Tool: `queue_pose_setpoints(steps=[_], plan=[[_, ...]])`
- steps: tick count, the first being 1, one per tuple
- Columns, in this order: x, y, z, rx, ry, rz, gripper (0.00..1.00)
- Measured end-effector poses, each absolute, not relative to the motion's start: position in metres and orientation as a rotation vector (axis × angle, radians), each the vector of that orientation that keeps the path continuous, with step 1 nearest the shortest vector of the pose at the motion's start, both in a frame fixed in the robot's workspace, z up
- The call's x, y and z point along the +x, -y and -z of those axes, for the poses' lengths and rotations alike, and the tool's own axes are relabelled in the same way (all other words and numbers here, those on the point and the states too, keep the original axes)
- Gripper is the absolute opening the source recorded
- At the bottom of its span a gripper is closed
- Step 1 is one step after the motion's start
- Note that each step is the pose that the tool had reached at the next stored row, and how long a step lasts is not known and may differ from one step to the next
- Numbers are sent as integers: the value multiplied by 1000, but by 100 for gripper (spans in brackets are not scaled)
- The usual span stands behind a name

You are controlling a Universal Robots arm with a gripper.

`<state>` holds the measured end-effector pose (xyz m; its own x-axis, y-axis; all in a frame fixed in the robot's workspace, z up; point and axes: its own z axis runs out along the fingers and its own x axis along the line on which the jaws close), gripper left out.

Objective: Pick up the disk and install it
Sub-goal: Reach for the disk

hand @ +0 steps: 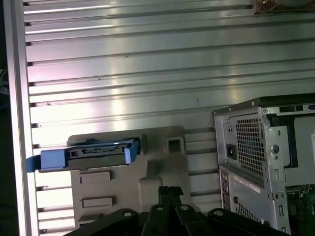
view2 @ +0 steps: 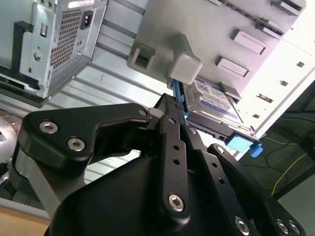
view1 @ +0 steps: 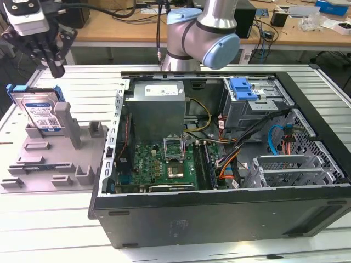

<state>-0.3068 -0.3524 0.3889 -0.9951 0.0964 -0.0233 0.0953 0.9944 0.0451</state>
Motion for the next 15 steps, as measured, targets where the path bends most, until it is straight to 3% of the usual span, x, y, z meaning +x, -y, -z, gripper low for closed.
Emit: queue_pose_setpoints(steps=[15], plan=[[-359, 336, -386, 162, -3111, -68, 11]])
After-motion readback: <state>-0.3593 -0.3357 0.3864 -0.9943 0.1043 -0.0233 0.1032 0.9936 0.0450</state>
